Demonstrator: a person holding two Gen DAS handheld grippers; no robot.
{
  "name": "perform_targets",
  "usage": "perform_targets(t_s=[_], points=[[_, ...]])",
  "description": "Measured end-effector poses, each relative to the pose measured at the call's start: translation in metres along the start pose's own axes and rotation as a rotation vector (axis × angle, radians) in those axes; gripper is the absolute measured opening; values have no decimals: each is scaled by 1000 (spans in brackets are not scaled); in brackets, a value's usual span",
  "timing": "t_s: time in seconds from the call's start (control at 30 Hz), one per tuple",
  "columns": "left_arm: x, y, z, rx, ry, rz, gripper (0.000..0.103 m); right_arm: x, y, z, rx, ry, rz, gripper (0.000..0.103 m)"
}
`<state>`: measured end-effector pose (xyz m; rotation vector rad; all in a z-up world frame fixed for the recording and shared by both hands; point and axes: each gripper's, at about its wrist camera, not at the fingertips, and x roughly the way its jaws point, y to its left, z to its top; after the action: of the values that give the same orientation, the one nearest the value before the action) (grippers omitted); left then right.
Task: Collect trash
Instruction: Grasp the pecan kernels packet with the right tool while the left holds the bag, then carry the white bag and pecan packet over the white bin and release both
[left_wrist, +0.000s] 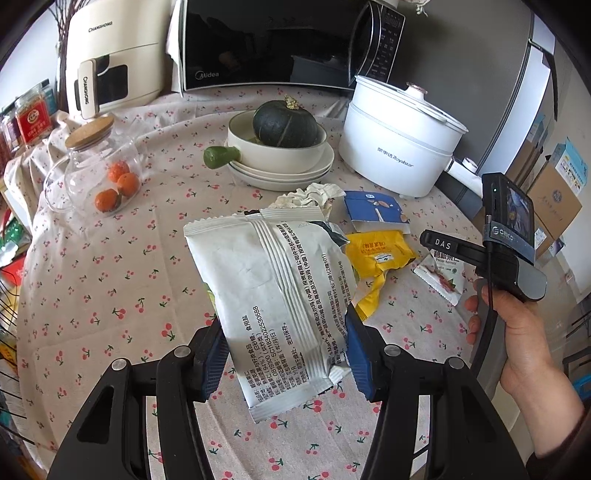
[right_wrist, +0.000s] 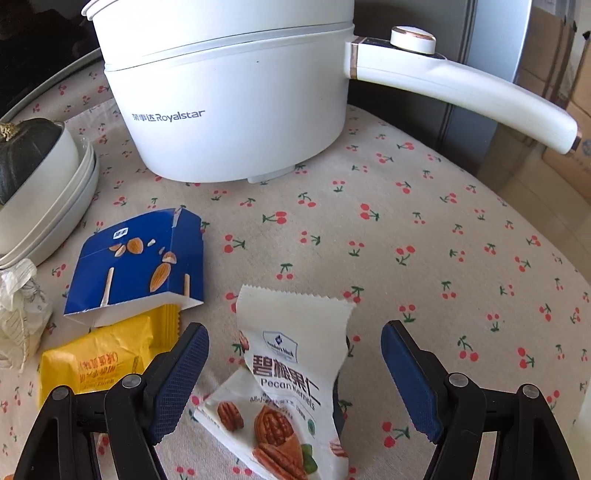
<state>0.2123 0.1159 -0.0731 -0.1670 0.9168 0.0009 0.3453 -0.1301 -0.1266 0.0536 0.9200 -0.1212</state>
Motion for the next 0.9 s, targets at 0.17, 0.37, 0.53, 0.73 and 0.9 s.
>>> perform_targets(t_s=[0.17,0.37,0.53,0.73,0.9], points=[[7,2,3,-6,7,2,59,12,7,0,-61,19,-17,44],[3,-5,0,0,6,-6,59,-3,-5,-7,-81,2,32,21],[-10,-15,-7,2,-4,-24,59,-33,-24,-15,-88,-17,95,14],[-25,-35,-22,16,-5,-54,59,-63,-48,-32,-125,-13,148,9],[-36,-49,-39,45,-1,-61,59,-87,-71,-45,-124,-8,185,9]])
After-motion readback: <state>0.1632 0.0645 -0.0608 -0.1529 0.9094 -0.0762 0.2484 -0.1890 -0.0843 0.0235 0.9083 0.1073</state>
